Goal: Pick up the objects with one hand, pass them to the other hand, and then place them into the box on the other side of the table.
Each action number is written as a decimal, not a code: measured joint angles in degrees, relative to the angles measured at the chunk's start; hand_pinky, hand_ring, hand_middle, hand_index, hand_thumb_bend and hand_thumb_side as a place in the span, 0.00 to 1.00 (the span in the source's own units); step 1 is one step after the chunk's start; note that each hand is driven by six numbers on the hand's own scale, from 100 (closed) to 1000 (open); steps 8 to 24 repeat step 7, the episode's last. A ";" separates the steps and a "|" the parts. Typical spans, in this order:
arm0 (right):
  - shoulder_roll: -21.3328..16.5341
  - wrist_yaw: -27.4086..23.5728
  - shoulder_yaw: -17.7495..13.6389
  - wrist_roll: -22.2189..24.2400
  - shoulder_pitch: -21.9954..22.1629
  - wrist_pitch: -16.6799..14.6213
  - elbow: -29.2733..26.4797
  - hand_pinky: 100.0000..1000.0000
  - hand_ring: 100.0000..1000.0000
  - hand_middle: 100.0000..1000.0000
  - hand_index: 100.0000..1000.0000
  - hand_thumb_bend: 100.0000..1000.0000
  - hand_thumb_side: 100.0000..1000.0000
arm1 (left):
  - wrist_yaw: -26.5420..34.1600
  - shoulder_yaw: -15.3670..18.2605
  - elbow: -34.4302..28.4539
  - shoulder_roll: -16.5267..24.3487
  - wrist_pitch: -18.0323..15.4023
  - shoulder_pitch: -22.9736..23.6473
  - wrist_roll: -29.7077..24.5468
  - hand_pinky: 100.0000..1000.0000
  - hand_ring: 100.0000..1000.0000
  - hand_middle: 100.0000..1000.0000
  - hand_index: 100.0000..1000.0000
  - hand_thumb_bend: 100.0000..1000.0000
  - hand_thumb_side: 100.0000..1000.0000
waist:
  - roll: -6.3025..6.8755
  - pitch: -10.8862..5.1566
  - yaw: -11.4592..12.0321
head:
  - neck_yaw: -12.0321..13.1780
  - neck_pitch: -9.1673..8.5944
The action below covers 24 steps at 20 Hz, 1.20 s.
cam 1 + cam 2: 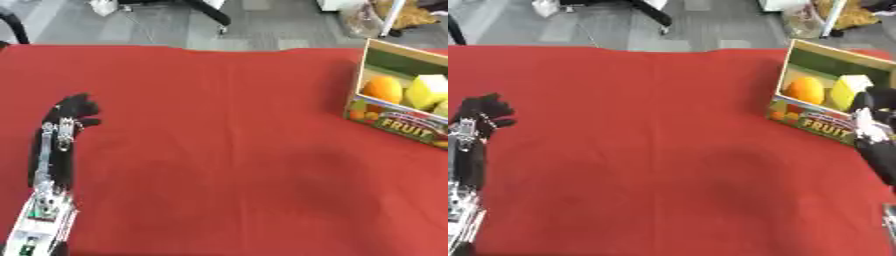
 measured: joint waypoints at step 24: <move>2.87 1.15 0.67 0.78 0.26 0.57 1.78 0.59 0.71 0.37 0.63 0.08 0.45 | 0.15 -0.19 0.59 -0.89 -0.55 1.06 0.28 0.62 0.63 0.57 0.73 0.35 0.85 | 0.01 0.00 0.55 | -0.15 0.04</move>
